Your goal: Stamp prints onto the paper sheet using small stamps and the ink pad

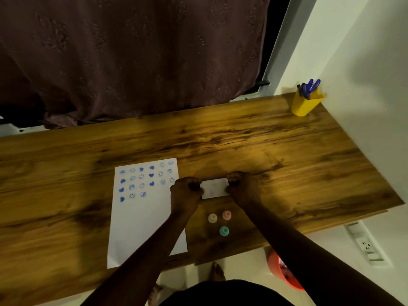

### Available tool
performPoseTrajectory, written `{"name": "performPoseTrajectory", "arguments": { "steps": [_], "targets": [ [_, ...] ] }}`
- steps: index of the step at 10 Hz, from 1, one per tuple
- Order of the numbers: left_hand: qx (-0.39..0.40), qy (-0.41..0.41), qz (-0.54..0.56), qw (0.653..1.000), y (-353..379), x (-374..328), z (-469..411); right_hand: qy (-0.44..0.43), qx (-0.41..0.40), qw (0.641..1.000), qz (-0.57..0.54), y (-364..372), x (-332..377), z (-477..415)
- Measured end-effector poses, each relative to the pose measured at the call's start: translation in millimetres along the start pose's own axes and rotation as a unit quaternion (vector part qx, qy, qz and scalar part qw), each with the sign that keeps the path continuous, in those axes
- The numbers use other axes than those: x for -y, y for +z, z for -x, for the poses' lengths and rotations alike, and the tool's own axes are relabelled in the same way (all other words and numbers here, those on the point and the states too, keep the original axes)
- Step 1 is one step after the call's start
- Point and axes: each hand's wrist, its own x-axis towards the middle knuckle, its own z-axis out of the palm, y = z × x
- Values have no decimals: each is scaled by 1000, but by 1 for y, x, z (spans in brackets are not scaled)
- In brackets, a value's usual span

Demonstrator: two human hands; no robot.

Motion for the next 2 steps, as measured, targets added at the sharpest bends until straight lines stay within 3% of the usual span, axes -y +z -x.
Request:
{"name": "performPoseTrajectory", "arguments": {
  "steps": [2],
  "targets": [
    [3,15,-28,999,-8,-8,-3,-59,30,994,88,-3,13,5]
  ]
}}
